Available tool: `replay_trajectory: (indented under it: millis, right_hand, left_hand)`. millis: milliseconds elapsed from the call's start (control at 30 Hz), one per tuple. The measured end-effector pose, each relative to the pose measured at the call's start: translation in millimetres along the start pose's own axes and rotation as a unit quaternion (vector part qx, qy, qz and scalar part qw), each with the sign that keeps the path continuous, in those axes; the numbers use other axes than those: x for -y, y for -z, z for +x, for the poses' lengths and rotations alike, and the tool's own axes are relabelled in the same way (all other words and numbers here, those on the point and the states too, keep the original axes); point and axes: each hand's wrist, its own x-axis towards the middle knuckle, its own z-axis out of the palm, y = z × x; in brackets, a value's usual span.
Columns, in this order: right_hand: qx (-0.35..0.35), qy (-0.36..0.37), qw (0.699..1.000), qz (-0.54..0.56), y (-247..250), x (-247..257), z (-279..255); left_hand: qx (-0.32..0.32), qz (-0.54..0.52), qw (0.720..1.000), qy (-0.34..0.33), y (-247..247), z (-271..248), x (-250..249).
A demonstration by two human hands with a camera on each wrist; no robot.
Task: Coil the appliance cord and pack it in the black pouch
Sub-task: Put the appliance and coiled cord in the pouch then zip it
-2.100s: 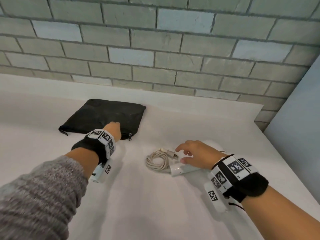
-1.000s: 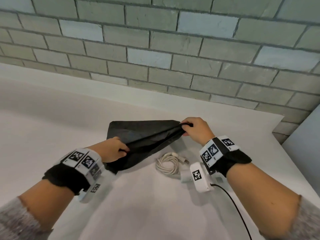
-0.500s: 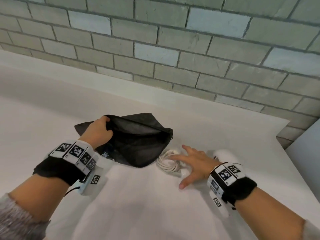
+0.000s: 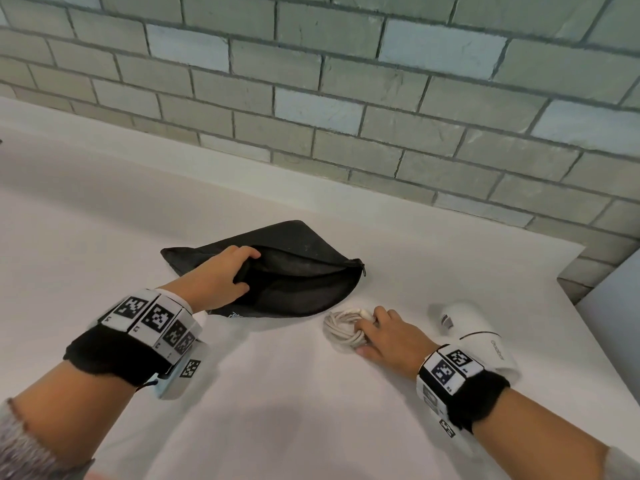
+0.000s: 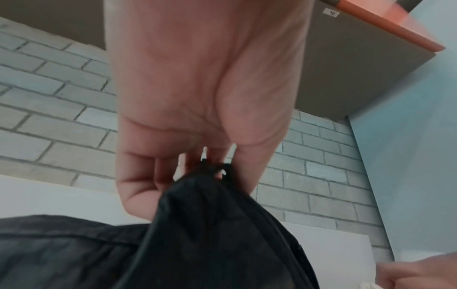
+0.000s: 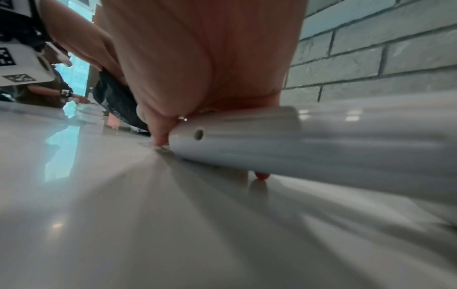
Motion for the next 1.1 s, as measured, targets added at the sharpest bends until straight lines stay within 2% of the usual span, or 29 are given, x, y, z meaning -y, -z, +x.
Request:
replay_trajectory:
  millis: [233,467,667,733,800,900,1000,1100]
  right_hand:
    - [0.03,0.012,0.999,-0.024,2.3,-5.5,-6.4]
    - [0.007,0.006,0.999,-0.032,-4.9,-13.3,-8.3]
    - [-0.004,0.032,0.999,0.003,2.2,-20.5,-14.7]
    - [-0.03,0.067,0.997,0.032,10.8,-15.4,-19.5]
    - [-0.079,0.132,0.986,0.064,22.5,-2.6,-24.9]
    - [-0.147,0.246,0.952,0.111,43.9,33.2,-34.0]
    - [-0.166,0.354,0.911,0.132,60.0,78.6,-43.1]
    - [-0.156,0.44,0.875,0.127,65.2,116.8,-48.7]
  left_hand:
    - [0.029,0.015,0.999,-0.006,2.6,-4.3,-5.7]
    - [0.022,0.009,1.0,-0.011,4.8,-7.7,-6.6]
    - [0.023,-0.008,0.999,-0.048,4.8,-7.6,-12.1]
    - [0.031,-0.011,0.997,-0.066,4.9,-7.6,-14.8]
    - [0.041,-0.019,0.995,-0.085,4.9,-8.3,-18.1]
    - [0.066,-0.045,0.988,-0.13,5.6,-9.5,-24.5]
    - [0.105,-0.079,0.977,-0.167,9.3,-12.7,-31.0]
    - [0.145,-0.129,0.965,-0.177,12.0,-18.1,-33.7]
